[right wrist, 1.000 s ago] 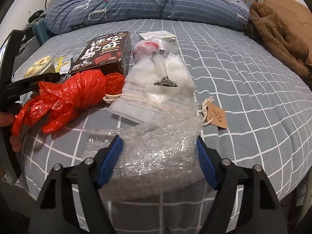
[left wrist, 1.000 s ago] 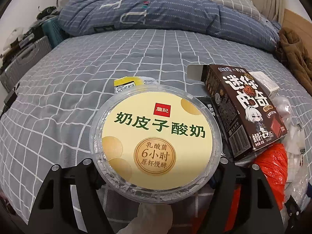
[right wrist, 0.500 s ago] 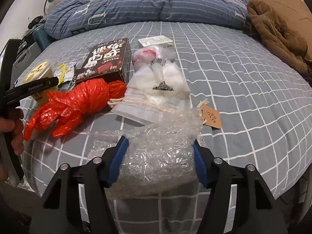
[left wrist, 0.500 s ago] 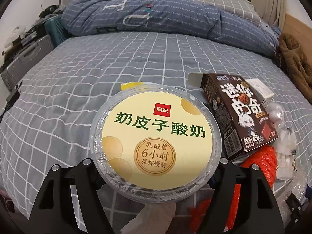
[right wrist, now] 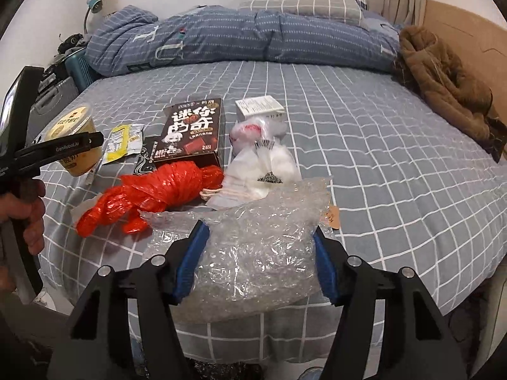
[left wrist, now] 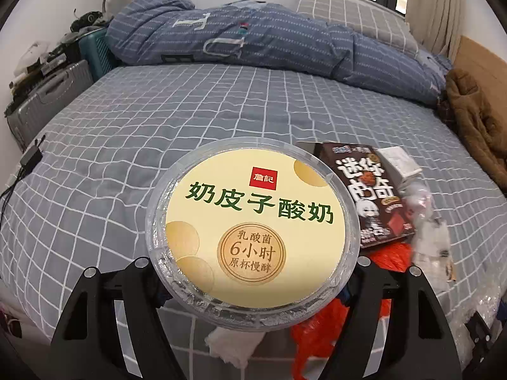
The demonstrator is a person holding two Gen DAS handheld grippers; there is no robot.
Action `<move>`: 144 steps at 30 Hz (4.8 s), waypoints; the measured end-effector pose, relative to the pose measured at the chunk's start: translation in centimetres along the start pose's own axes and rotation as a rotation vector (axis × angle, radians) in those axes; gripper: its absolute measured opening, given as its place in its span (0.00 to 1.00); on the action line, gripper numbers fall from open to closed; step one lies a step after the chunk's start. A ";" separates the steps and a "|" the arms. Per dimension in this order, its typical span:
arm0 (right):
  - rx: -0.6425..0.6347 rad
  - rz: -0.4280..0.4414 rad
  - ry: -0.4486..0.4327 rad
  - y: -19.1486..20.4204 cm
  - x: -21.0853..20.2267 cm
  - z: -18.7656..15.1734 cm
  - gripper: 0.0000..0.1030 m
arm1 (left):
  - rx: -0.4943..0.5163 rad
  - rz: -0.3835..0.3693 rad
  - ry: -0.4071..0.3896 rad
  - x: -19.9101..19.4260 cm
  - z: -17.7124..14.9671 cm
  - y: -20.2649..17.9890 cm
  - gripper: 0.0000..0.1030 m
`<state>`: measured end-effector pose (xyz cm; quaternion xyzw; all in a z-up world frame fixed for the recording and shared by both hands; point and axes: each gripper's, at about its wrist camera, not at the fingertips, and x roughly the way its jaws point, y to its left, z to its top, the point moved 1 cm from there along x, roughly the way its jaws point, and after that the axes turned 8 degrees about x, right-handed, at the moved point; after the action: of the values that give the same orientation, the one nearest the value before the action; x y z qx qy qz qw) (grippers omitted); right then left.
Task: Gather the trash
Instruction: 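Lift both held items and carry them toward the black trash bin, then open the right tool to drop the bubble wrap into the bin, then open the left tool to drop the yogurt cup into the bin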
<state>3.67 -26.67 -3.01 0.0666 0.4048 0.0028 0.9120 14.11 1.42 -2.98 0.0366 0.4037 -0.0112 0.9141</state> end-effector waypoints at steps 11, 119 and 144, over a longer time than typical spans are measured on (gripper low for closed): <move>-0.010 0.017 -0.052 1.1 -2.4 -0.4 0.58 | 0.010 -0.026 -0.013 -4.9 -3.6 -0.7 0.70; -0.021 -0.031 0.465 2.5 5.6 -26.6 0.84 | 0.092 -0.120 0.441 -0.9 -33.9 -0.1 0.70; 0.086 -0.269 0.322 -7.7 2.0 -25.5 0.92 | 0.258 -0.226 0.402 -1.0 -32.0 -12.2 0.74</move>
<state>-14.20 -31.19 -22.36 0.0494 0.5502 -0.1253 0.8241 -10.83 -8.29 -24.42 0.1091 0.5739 -0.1574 0.7962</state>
